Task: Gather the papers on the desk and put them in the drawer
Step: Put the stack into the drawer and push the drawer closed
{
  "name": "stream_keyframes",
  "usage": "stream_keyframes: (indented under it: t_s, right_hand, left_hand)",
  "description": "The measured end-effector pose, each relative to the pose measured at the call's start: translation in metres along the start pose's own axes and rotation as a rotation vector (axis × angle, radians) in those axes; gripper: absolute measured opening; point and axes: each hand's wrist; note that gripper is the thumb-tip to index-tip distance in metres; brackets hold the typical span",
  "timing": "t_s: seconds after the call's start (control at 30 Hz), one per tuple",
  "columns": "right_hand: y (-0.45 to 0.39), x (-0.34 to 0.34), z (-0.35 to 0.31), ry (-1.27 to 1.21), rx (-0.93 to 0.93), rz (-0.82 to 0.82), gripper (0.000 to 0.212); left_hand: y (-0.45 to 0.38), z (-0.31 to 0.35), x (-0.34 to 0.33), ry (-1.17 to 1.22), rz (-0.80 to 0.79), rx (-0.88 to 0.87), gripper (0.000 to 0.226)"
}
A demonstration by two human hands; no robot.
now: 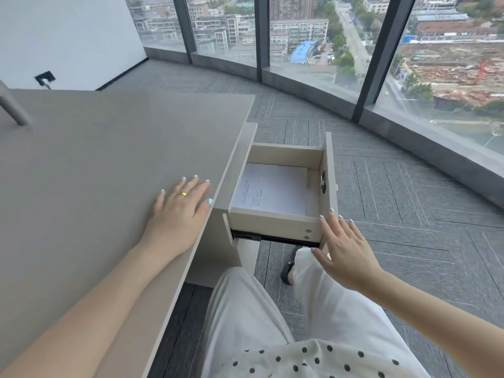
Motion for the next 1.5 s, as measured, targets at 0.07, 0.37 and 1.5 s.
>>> stream_keyframes:
  t_s: [0.07,0.37,1.5]
  right_hand:
    - [-0.005,-0.001,-0.012,-0.01,0.036,-0.003,0.088]
    - [-0.031,-0.003,-0.057,-0.09,0.195,-0.05,0.092]
    - [-0.101,-0.021,-0.117,0.067,0.635,-0.009,0.079]
  left_hand:
    - [0.0,0.0,0.0,0.008,-0.008,0.009,0.047]
    - [0.001,0.0,0.0,0.014,-0.011,0.013,0.047]
    - [0.001,-0.001,0.001,0.008,0.0,0.007,0.063]
Point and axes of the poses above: each hand's wrist, its own y-axis away from the middle knuckle, its own x-axis out of the back of the hand, z = x × y, and after that the axes turned 3 degrees about -z, right-handed
